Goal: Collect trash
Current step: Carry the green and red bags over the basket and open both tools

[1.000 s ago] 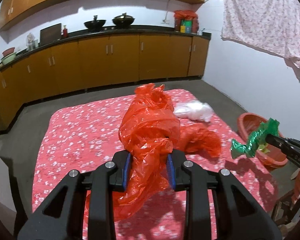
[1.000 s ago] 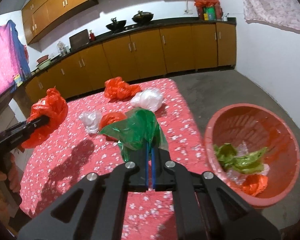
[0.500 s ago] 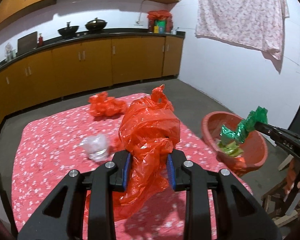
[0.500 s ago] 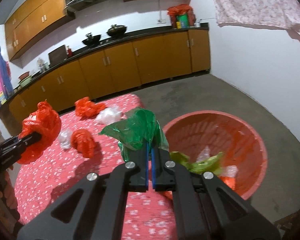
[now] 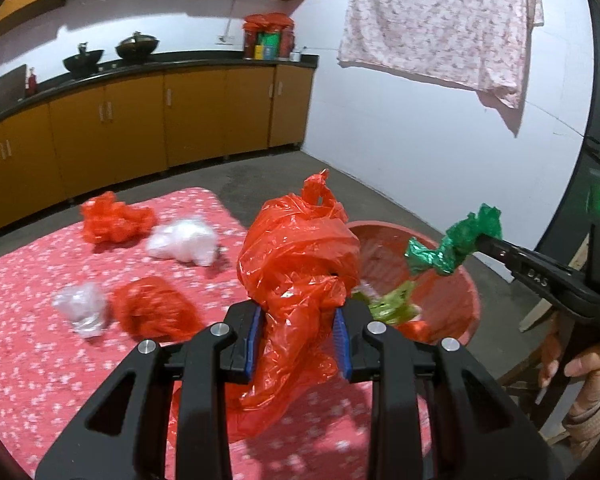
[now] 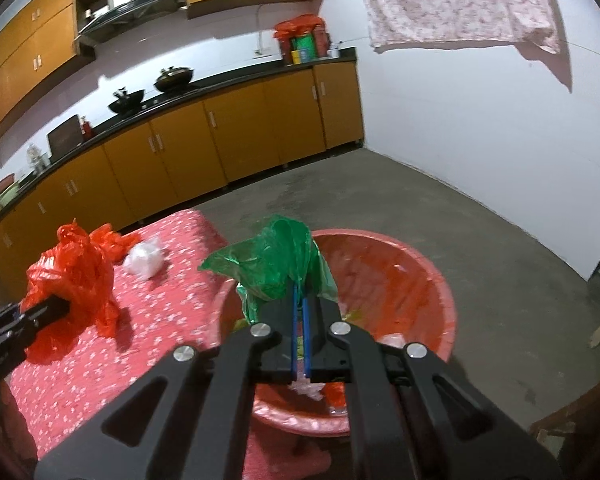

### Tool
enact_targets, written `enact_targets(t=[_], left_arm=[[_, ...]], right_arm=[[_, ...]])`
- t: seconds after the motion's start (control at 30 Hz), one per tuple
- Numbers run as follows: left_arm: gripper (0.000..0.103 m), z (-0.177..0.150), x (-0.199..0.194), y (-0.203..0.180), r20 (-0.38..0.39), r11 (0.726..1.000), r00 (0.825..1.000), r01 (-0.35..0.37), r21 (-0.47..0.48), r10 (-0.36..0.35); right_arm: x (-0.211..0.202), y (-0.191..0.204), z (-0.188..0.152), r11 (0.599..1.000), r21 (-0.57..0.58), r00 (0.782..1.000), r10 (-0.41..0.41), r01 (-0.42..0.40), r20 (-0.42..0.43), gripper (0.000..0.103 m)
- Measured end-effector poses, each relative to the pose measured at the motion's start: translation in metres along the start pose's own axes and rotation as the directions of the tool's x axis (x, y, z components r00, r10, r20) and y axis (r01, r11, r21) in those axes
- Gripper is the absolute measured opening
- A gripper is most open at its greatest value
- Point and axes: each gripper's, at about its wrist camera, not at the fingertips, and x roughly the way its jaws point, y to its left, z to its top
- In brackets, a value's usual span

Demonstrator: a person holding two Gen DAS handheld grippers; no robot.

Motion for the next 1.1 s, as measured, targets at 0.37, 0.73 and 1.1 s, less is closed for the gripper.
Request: enact_targets(t=[0.37,0.73,1.1], left_arm=[[0.030,0.010,0.036,-0.044,-0.036,0.995,0.995,0.093,0.027,-0.092],[0.030,0.008,0.068,-0.070,-0.085,0.989,0.988,0.133,0.060,-0.128],[0.030,0.009,0.091,-0.087,-0.121,0.985,0.981,0.158,0.069,-0.149]], right_arm=[[0.011,-0.036,0.004,0.997,0.054,0.998,-0.056,0.056,-0.004,0.004],[0.026,-0.057,0.005,0.993,0.089,0.997,-0.075,0.076,-0.015,0.004],[0.040,-0.064,0.006,0.990,0.107,0.996,-0.085,0.087,-0.025,0.004]])
